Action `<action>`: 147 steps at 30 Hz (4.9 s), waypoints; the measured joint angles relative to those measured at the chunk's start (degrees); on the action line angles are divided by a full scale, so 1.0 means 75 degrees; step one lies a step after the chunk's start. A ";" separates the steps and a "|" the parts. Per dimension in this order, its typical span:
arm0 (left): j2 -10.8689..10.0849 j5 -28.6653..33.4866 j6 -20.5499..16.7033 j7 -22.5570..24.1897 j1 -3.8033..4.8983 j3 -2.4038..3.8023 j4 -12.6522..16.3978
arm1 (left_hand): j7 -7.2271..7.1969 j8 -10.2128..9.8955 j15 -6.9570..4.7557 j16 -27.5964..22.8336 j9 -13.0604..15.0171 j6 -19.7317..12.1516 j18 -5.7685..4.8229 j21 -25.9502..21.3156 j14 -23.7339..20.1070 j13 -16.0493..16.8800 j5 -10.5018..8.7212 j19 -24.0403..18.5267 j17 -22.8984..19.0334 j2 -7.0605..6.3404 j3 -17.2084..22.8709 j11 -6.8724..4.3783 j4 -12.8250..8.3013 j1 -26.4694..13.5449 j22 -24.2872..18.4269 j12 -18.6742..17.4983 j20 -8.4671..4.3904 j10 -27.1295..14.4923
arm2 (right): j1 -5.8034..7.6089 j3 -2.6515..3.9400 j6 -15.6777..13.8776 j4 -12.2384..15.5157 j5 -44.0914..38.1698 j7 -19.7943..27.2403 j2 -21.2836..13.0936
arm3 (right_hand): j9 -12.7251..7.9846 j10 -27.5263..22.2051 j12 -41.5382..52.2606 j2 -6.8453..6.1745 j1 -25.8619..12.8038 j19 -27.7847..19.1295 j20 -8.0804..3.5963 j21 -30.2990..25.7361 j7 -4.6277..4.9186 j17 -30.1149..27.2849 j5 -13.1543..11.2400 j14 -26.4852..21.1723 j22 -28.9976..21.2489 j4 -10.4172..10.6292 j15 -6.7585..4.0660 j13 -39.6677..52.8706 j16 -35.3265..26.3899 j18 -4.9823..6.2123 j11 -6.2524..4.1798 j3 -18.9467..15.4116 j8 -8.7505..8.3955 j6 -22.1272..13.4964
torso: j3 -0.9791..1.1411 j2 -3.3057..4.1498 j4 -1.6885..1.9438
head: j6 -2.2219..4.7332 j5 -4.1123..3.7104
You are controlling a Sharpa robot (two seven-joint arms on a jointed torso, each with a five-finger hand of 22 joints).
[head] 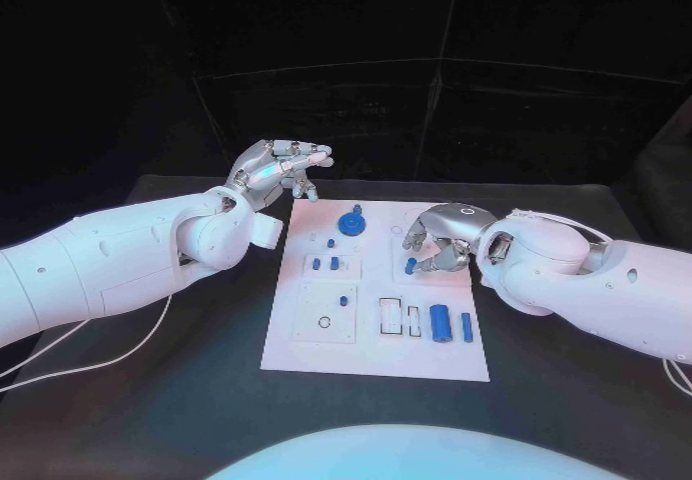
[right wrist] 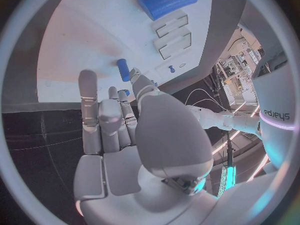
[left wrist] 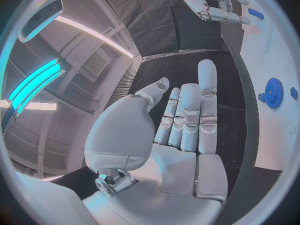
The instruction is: Assemble the parts on the task board
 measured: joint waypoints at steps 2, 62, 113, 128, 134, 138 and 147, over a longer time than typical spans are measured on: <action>0.0004 0.0000 0.0000 0.0000 0.0000 -0.0001 0.0000 | 0.0000 0.0000 0.0000 0.0000 0.0000 0.0000 0.0000 0.0000 0.0000 0.0000 0.0000 0.0000 0.0000 0.0000 -0.0006 0.0000 0.0006 0.0000 0.0000 0.0000 0.0000 0.0000 | -0.0004 -0.0002 0.0075 -0.0047 -0.0007 0.0009 0.0044 | 0.0000 0.0137 0.0007 0.0041 0.0041 0.0049 0.0006 0.0065 0.0001 0.0003 0.0002 0.0000 0.0082 0.0037 0.0000 -0.0013 0.0000 0.0000 -0.0026 0.0037 0.0034 0.0121 | -0.0001 0.0000 0.0000 | -0.0005 0.0001; 0.0111 0.0001 0.0026 -0.0007 -0.0032 -0.0029 -0.0094 | 0.0000 0.0030 0.0001 0.0000 -0.0002 -0.0054 0.0001 0.0000 -0.0054 0.0000 0.0000 0.0000 -0.0038 -0.0001 -0.0005 0.0000 0.0007 0.0001 -0.0015 0.0033 0.0000 0.0001 | -0.0338 -0.0007 -0.0813 0.0751 0.0261 0.0657 0.1019 | -0.0011 0.1579 -0.0686 0.0126 0.0069 0.0619 -0.0212 0.1158 -0.0096 0.0677 -0.0388 0.0095 0.1352 -0.0315 -0.0149 0.0023 0.0605 -0.0001 -0.0164 0.2474 0.0086 0.1345 | -0.0016 -0.0001 0.0010 | -0.0127 0.0146; 0.0194 0.0001 0.0051 -0.0018 -0.0030 -0.0028 -0.0112 | 0.0000 0.0030 0.0001 0.0000 -0.0003 -0.0053 0.0000 -0.0054 -0.0053 0.0000 0.0000 0.0000 -0.0065 0.0031 -0.0026 0.0000 -0.0015 0.0033 -0.0029 0.0059 0.0000 0.0001 | -0.0952 -0.0022 0.0216 -0.0198 -0.0341 0.0735 0.2185 | -0.0024 0.1604 -0.0777 -0.0025 -0.0081 0.0590 -0.0184 0.1187 -0.0107 0.0641 -0.0292 0.0095 0.1311 -0.0357 -0.0148 0.0019 0.0604 -0.0001 -0.0189 0.2597 -0.0013 0.1325 | -0.0003 0.0004 -0.0007 | -0.0313 0.0376; 0.0203 0.0001 0.0062 -0.0025 -0.0030 -0.0028 -0.0125 | 0.0000 0.0030 0.0001 0.0000 -0.0003 -0.0053 0.0000 -0.0054 -0.0053 0.0000 0.0000 0.0000 -0.0064 0.0031 -0.0026 0.0000 -0.0014 0.0033 -0.0028 0.0059 0.0000 0.0001 | -0.0971 -0.0037 0.0284 -0.0233 -0.0500 0.0561 0.2320 | -0.0066 0.1286 -0.1042 -0.0537 -0.0700 0.0494 -0.0088 0.1187 0.0044 0.0821 -0.0043 0.0094 0.1314 -0.0252 -0.0063 0.0005 0.0752 -0.0001 -0.0013 0.2441 -0.0079 0.0578 | -0.0004 0.0001 -0.0007 | -0.0317 0.0360; 0.0207 0.0002 0.0068 -0.0030 -0.0030 -0.0028 -0.0130 | 0.0000 0.0030 0.0002 0.0000 -0.0003 -0.0053 0.0000 -0.0054 -0.0053 0.0000 0.0000 0.0000 -0.0064 0.0031 -0.0026 0.0000 -0.0014 0.0033 -0.0028 0.0059 0.0000 0.0001 | -0.0971 -0.0037 0.0297 -0.0230 -0.0495 0.0590 0.2347 | -0.0066 0.1287 -0.1042 -0.0554 -0.0776 0.0494 -0.0088 0.1187 0.0040 0.0846 -0.0011 0.0094 0.1322 -0.0217 -0.0063 0.0008 0.0766 -0.0001 -0.0013 0.2366 -0.0079 0.0444 | -0.0004 0.0002 -0.0007 | -0.0318 0.0352; 0.0206 0.0002 0.0072 -0.0034 -0.0030 -0.0029 -0.0131 | 0.0000 0.0030 0.0001 0.0000 -0.0003 -0.0053 0.0001 -0.0054 -0.0053 0.0000 0.0000 0.0000 -0.0064 0.0031 -0.0026 0.0000 -0.0014 0.0033 -0.0027 0.0059 0.0000 0.0001 | -0.0971 -0.0037 0.0311 -0.0230 -0.0481 0.0593 0.2344 | -0.0066 0.1287 -0.1041 -0.0554 -0.0776 0.0494 -0.0088 0.1187 0.0041 0.0866 -0.0012 0.0094 0.1325 -0.0216 -0.0063 0.0008 0.0781 -0.0001 -0.0012 0.2365 -0.0079 0.0444 | -0.0004 0.0002 -0.0007 | -0.0335 0.0351; 0.0201 0.0002 0.0081 -0.0045 -0.0030 -0.0029 -0.0135 | 0.0000 0.0030 0.0001 0.0000 -0.0003 -0.0053 0.0000 -0.0054 -0.0053 0.0000 0.0000 0.0000 -0.0063 0.0031 -0.0026 0.0000 -0.0014 0.0033 -0.0027 0.0059 0.0000 0.0001 | -0.0971 -0.0039 0.0268 -0.0213 -0.0432 0.0593 0.2323 | -0.0065 0.0878 -0.1077 -0.0685 -0.0972 0.0315 0.0006 0.0961 0.0094 0.0819 -0.0012 0.0095 0.0942 -0.0192 0.0021 0.0000 0.0804 -0.0001 0.0034 0.2076 -0.0079 0.0124 | -0.0005 0.0004 -0.0007 | -0.0352 0.0363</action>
